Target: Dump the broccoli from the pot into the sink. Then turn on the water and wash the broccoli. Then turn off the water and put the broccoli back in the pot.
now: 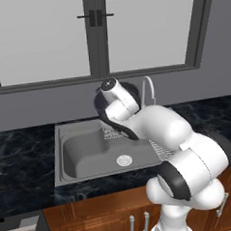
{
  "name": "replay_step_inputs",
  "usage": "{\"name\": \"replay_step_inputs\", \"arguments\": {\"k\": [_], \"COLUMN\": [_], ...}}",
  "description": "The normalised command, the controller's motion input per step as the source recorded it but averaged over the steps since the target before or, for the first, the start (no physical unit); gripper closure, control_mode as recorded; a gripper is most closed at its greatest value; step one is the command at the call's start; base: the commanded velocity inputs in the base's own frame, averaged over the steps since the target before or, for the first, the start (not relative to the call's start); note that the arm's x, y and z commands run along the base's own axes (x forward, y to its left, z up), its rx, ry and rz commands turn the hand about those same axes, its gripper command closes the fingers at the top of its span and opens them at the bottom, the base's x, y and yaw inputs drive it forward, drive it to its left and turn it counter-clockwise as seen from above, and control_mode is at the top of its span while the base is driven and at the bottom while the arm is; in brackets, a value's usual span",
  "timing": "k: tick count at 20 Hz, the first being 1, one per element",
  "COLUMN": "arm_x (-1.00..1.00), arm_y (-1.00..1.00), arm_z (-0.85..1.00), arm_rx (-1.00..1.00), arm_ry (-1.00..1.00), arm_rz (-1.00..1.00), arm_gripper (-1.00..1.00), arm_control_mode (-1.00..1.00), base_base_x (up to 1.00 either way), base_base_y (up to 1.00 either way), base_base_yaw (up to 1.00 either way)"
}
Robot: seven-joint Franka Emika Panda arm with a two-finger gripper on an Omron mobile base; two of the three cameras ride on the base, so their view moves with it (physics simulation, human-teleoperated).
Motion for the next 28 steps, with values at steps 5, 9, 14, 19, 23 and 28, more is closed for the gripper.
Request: {"name": "replay_step_inputs", "arguments": {"k": [5, 9, 14, 19, 23, 28], "arm_x": [0.0, 0.0, 0.0, 0.0, 0.0, 0.0], "arm_y": [-0.06, 0.0, 0.0, 0.0, 0.0, -0.11], "arm_z": [0.3, 0.31, 0.26, 0.23, 0.16, 0.07], "arm_rx": [-0.15, -0.2, -0.23, -0.22, -0.23, -0.22], "arm_ry": [-0.04, -0.02, -0.02, -0.05, -0.04, -0.02], "arm_rz": [-0.05, -0.07, -0.08, -0.09, -0.08, -0.06], "arm_gripper": [1.0, 1.0, 1.0, 1.0, 1.0, 1.0], "arm_control_mode": [-1.0, -1.0, -1.0, -1.0, -1.0, -1.0], "base_base_x": [0.0, 0.0, 0.0, 0.0, 0.0, 0.0], "base_base_y": [0.0, 0.0, 0.0, 0.0, 0.0, 0.0], "base_base_yaw": [0.0, 0.0, 0.0, 0.0, 0.0, 0.0]}}
